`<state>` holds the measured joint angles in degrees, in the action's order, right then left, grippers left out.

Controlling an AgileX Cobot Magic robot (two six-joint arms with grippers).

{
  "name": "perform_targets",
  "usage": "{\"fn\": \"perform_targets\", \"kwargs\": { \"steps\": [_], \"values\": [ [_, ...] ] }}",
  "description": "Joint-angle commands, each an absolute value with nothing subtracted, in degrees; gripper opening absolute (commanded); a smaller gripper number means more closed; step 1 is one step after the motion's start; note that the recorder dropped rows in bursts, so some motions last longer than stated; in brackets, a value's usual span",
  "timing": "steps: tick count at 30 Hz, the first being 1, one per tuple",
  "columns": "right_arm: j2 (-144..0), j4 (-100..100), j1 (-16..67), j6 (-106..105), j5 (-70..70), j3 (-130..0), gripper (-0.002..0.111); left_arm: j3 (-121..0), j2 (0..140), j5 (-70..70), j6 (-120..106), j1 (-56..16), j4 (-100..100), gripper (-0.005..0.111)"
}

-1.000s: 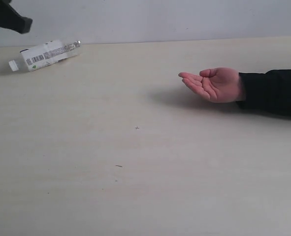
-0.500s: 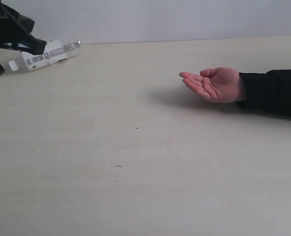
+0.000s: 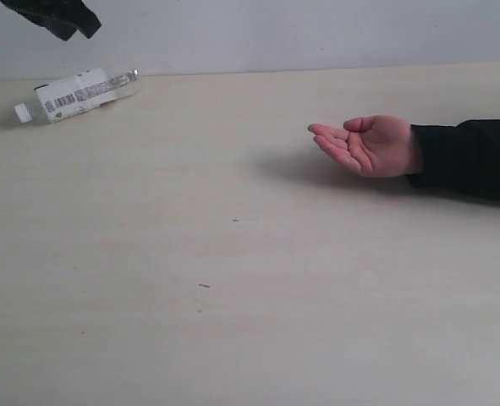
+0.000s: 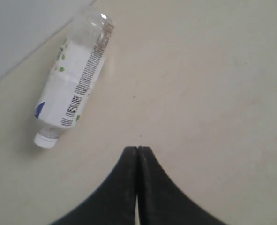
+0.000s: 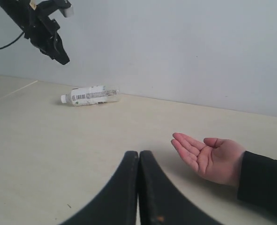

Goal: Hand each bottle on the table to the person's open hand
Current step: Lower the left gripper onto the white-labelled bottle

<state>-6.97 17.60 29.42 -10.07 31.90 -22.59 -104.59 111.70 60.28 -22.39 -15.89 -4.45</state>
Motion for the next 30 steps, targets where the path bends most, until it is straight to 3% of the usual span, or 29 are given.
{"fn": "perform_targets", "kwargs": {
  "steps": [1,8,23,27,30],
  "values": [
    [-6.7,17.7,29.6,-10.6,31.6,-22.4,0.0,-118.9,121.4,70.0,-29.7,-11.0,0.0,0.0],
    [-6.7,17.7,29.6,-10.6,31.6,-22.4,0.0,-132.0,129.5,70.0,-46.2,-7.6,0.4,0.0],
    [-6.7,17.7,29.6,-10.6,31.6,-22.4,0.0,-134.2,137.4,68.0,-56.7,-3.1,1.4,0.002],
    [-6.7,17.7,29.6,-10.6,31.6,-22.4,0.0,-134.2,138.4,66.1,-58.7,-3.1,1.4,0.024],
    [-6.7,17.7,29.6,-10.6,31.6,-22.4,0.0,-134.2,138.8,64.7,-59.0,-3.2,1.2,0.061]
  ]
}}
